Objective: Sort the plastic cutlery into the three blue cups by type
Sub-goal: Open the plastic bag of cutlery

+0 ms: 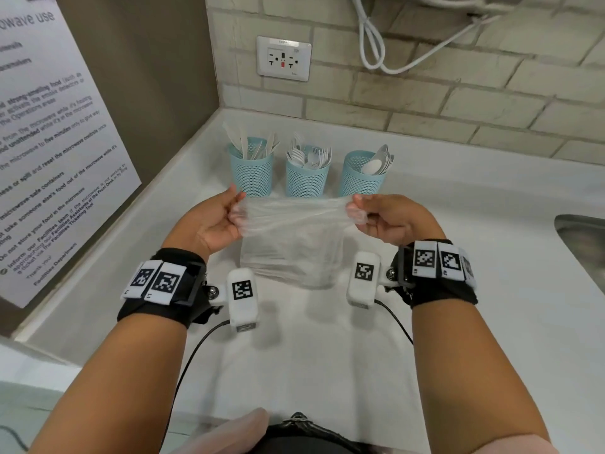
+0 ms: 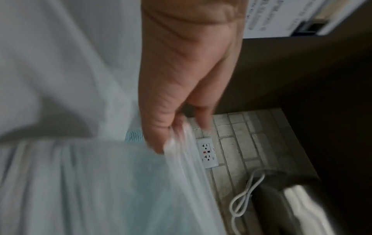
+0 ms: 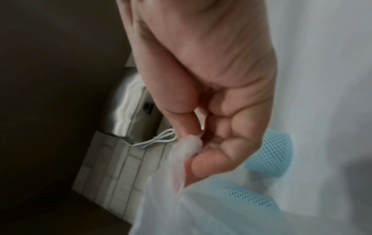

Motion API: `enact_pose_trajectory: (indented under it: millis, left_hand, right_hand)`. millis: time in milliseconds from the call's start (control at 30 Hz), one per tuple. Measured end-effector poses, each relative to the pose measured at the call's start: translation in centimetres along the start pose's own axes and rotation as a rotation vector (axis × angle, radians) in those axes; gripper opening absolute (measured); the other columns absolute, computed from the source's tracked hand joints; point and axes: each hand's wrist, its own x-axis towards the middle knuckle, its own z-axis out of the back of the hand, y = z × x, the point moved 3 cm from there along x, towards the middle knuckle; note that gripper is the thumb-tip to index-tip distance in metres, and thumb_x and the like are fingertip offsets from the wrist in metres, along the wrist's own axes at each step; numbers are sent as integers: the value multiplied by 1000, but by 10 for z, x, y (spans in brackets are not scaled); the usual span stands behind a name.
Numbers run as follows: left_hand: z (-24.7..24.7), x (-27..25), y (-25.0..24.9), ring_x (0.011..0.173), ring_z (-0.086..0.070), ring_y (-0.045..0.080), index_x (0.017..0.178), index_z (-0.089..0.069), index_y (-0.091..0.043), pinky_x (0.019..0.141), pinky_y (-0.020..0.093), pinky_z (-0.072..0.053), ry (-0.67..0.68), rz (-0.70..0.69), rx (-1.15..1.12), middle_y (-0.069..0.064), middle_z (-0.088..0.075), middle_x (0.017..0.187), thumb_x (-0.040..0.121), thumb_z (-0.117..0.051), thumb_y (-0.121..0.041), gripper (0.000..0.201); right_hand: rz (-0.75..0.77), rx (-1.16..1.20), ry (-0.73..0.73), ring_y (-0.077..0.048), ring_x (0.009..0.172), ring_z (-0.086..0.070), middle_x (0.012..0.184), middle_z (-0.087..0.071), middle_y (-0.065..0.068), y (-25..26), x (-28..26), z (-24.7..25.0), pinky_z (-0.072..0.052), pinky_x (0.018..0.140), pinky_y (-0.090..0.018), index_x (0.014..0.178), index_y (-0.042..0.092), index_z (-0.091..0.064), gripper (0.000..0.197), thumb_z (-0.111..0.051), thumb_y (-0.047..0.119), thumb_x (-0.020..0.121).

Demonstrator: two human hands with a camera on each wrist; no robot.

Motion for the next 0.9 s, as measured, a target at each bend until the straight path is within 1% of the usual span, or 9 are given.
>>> enact_pose_trajectory:
  millis: [100,200,267,367,467,600,700,800,900]
  left_hand:
    - [-2,-2,-1,93,-55,16,105,-62,-7,78,23,-52,10,-83,520,4,-61,94,77,-75,-19,33]
    - [0,-6,-5,89,-58,15,103,-65,-8,70,20,-51,-136,-227,802,3,-63,94,86,-67,-20,21]
    - [-1,-8,-5,85,-57,12,96,-67,-7,59,17,-52,-124,-212,818,0,-62,96,88,-63,-26,21]
    - [-1,-8,-4,87,-59,10,90,-65,-10,54,15,-55,-35,-122,664,2,-60,105,92,-55,-29,22]
    - [1,-6,-5,71,-67,8,95,-63,-9,62,19,-58,3,-92,442,4,-66,86,95,-50,-23,19]
    - [2,-8,-1,69,-68,13,90,-59,-5,85,28,-54,-5,-98,64,8,-66,84,97,-44,-5,17]
    - [0,-10,2,73,-65,15,91,-58,-2,94,24,-46,-9,-64,-105,8,-67,79,98,-33,4,27]
    - [0,-8,4,53,-60,9,88,-59,-3,61,14,-52,-23,-15,-128,8,-66,65,94,-29,10,32]
    - [7,0,9,36,-38,4,89,-59,-9,39,11,-35,-40,52,-24,-1,-54,63,90,-41,3,22]
  right_hand:
    - [-94,76,23,-4,43,-55,50,-60,5,-9,4,0,-49,47,-14,77,11,-54,22,-48,20,96]
    - [-149,-9,-19,-12,62,-53,70,-59,0,-16,7,-4,-48,46,-19,77,14,-52,21,-49,23,96]
    - [-146,-71,-56,-12,56,-50,66,-61,1,-15,8,-6,-43,50,-22,77,15,-53,25,-51,32,95]
    - [-91,-400,-16,-13,55,-39,84,-59,-2,-11,3,-10,-38,55,-21,76,14,-55,38,-61,51,83]
    - [-61,-661,-55,-15,56,-33,67,-41,-3,-7,-1,-9,-35,48,-18,70,16,-46,34,-66,40,84]
    - [-32,-356,-119,-14,74,-54,85,-62,-2,-8,3,-1,-48,64,-22,103,7,-59,23,-61,25,90]
    - [-18,-40,-78,-14,79,-59,103,-63,-7,-13,8,-1,-56,63,-24,97,2,-58,16,-56,16,92]
    - [-125,280,-42,-17,74,-58,85,-61,-8,-23,12,-7,-57,61,-30,83,5,-54,17,-46,11,97]
    - [-235,613,-31,-26,81,-64,86,-64,-11,-37,18,-11,-57,62,-34,84,1,-54,30,-28,3,100]
